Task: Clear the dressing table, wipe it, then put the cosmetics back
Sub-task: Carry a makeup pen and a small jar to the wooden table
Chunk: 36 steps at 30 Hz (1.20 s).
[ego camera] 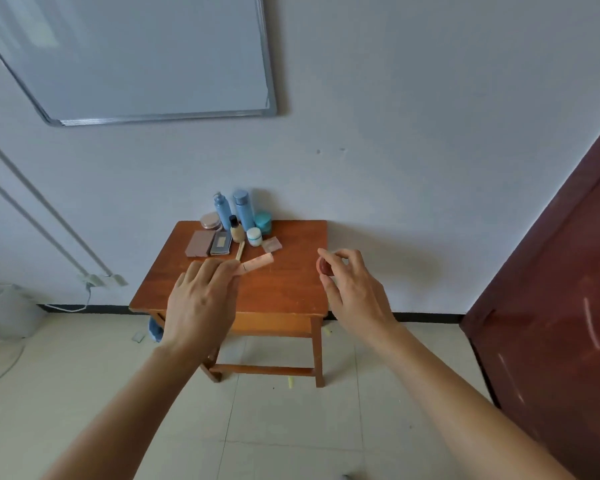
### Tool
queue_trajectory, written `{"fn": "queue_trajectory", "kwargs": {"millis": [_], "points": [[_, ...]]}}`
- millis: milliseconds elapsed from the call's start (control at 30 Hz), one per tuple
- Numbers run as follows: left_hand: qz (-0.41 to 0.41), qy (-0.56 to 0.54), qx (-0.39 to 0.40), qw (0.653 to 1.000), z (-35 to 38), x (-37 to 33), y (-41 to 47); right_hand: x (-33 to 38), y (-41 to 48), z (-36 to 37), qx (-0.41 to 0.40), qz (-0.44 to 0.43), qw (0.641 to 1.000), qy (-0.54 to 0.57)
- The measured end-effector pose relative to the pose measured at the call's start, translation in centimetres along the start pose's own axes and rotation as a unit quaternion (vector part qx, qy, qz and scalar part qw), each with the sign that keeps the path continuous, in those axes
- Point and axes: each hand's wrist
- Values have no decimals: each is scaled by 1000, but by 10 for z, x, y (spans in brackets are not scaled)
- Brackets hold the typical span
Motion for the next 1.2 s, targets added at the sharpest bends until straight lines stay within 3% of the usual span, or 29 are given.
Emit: {"fn": "queue_trajectory", "kwargs": {"millis": [200,433,667,867,1100,1200], "points": [[-67,-19,-11,998,29,69,39,4,89,58,29,-26,999,34],[-113,-64,34,991,86,178,75,17,160,142,76,-31,996,17],[-168,-142,146,965,149,293,117,34,224,226,139,87,986,-15],[-240,-195,249,918,209,343,116,51,235,281,192,144,971,-10],[-388,-200,323,840,268,357,88,48,223,339,267,142,953,2],[-419,-185,335,823,283,361,84,44,217,359,302,145,942,4]]}}
Point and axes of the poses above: each hand's wrist, its own y-axis towards the middle knuckle, its own z-axis out of the palm, x = y × z, and after that the axes turned 12 degrees about -y, right-handed
